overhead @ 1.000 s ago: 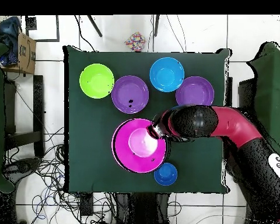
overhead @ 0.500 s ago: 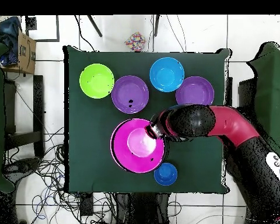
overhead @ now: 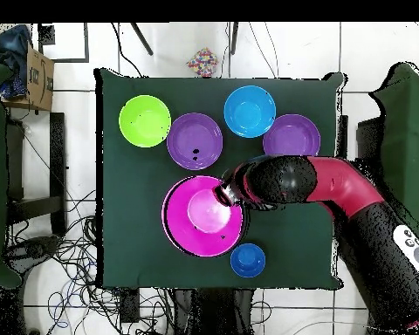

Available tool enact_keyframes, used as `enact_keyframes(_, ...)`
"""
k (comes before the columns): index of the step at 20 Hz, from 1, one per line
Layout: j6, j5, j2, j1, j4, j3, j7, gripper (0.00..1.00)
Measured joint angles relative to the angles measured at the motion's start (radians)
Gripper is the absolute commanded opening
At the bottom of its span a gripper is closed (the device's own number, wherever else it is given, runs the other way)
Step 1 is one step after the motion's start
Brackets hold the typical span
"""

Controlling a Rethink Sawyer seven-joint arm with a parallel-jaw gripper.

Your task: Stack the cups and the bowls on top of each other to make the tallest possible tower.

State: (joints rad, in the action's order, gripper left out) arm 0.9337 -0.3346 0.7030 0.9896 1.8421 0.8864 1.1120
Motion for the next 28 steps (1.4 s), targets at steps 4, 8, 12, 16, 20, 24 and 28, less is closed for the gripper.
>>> enact_keyframes(4, -0.016, 0.001, -0.009, 0.000, 0.000, 0.001, 0.000, 0.00)
enact_keyframes(8, -0.019, 0.002, -0.019, 0.000, 0.000, 0.002, 0.000, 0.00)
enact_keyframes(12, -0.018, 0.002, -0.024, 0.000, -0.002, 0.002, 0.000, 0.00)
enact_keyframes(16, -0.019, 0.002, -0.037, -0.002, -0.011, 0.002, 0.000, 0.00)
enact_keyframes(20, -0.019, 0.002, -0.045, -0.002, -0.018, 0.002, 0.000, 0.00)
enact_keyframes(24, -0.019, 0.002, -0.044, -0.002, -0.022, 0.002, 0.000, 0.00)
enact_keyframes(28, -0.018, 0.002, -0.045, -0.002, -0.024, 0.003, 0.000, 0.00)
